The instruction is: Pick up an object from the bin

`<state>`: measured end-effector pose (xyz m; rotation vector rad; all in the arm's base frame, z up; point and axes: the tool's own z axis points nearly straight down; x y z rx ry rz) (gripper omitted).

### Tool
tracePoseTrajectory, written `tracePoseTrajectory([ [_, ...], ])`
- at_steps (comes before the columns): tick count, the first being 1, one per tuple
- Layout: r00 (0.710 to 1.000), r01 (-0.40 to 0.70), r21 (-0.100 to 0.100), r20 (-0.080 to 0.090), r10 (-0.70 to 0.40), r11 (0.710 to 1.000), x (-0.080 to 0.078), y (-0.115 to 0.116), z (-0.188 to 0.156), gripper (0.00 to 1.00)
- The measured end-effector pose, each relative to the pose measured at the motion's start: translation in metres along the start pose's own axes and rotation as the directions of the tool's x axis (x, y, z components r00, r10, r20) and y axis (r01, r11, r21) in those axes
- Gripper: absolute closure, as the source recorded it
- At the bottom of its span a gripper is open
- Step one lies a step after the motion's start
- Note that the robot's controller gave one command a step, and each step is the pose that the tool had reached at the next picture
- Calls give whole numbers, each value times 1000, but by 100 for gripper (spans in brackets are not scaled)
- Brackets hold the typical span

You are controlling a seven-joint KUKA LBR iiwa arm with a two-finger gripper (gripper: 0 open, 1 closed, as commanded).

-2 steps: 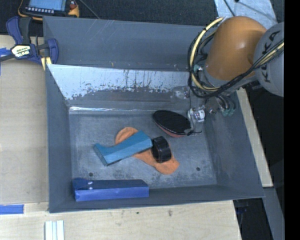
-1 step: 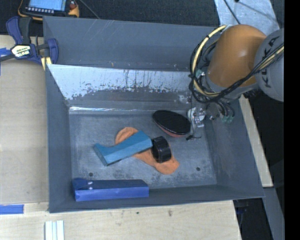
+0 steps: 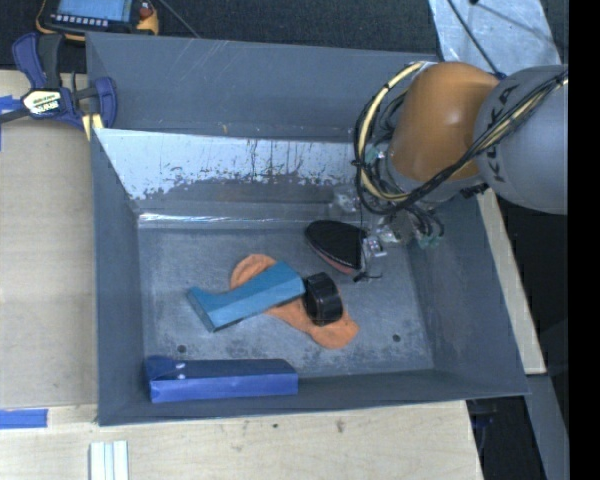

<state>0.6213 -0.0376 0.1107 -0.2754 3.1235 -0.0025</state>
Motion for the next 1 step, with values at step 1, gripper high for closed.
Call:
tracePoseTrajectory([
  [1,1000,-26,-2,-2,26,1000,23,16,36,0],
])
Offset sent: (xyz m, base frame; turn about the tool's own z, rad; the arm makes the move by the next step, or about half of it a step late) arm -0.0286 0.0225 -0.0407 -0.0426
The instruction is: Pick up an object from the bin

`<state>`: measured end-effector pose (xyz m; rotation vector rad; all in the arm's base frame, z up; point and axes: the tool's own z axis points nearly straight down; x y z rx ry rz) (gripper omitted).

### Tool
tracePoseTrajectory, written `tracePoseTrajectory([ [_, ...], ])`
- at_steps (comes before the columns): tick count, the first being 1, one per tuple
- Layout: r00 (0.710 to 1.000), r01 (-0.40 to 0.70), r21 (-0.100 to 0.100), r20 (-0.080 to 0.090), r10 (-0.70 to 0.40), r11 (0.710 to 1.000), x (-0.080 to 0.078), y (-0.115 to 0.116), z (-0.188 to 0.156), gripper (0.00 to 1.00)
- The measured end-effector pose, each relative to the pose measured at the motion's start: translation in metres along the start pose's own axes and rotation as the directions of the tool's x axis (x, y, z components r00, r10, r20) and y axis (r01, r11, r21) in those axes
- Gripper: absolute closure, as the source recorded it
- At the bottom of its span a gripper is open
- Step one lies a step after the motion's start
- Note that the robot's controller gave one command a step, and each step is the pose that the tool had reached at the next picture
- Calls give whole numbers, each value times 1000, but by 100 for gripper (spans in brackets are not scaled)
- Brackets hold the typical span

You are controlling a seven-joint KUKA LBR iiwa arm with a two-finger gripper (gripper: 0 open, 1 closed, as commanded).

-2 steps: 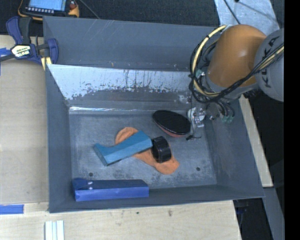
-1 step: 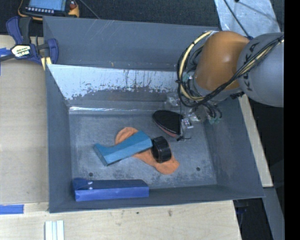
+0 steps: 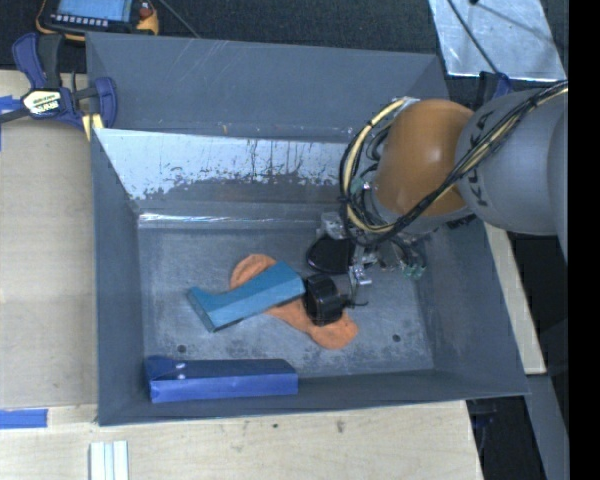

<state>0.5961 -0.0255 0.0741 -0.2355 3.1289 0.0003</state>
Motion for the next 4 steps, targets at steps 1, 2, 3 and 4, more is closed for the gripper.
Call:
tracePoseTrajectory([
  [1,998,67,1,0,-67,998,1,10,3,100],
  [2,998,68,1,0,-68,998,1,10,3,100],
  [3,997,77,-3,-8,-77,997,20,-5,-34,100],
  [4,997,79,1,0,-79,997,-8,-12,-67,100],
])
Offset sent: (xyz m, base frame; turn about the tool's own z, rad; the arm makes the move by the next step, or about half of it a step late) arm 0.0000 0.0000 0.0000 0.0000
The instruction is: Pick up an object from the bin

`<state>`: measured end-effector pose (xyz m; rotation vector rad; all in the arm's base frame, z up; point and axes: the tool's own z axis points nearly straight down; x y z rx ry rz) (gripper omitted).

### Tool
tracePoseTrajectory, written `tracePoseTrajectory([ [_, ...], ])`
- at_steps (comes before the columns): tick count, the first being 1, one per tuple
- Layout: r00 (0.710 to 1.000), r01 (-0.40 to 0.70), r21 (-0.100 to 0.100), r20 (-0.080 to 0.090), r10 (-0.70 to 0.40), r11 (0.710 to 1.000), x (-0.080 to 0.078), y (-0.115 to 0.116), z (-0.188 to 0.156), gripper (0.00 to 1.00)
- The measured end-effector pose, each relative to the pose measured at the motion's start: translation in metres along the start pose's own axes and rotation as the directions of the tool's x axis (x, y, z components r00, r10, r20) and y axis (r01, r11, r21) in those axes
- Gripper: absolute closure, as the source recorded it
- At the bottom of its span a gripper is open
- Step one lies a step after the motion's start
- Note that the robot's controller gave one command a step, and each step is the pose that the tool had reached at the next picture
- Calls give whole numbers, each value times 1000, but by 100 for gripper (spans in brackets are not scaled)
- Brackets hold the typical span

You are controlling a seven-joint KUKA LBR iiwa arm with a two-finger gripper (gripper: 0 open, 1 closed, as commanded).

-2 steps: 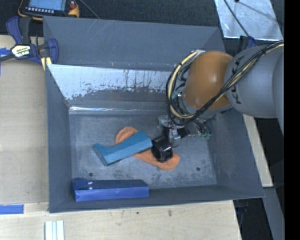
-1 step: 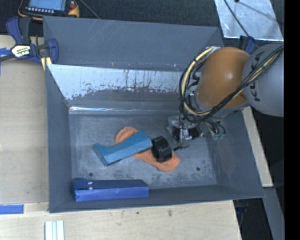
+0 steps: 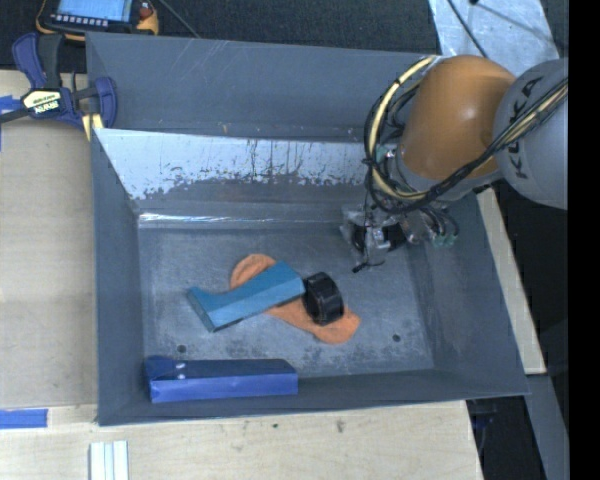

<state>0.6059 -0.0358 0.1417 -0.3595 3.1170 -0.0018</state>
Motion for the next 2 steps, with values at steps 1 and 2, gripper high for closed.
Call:
tracePoseTrajectory([
  [1,1000,-1,-3,-8,1,1000,17,2,-54,100],
  [2,998,66,-2,-1,-66,998,28,-30,-106,100],
])
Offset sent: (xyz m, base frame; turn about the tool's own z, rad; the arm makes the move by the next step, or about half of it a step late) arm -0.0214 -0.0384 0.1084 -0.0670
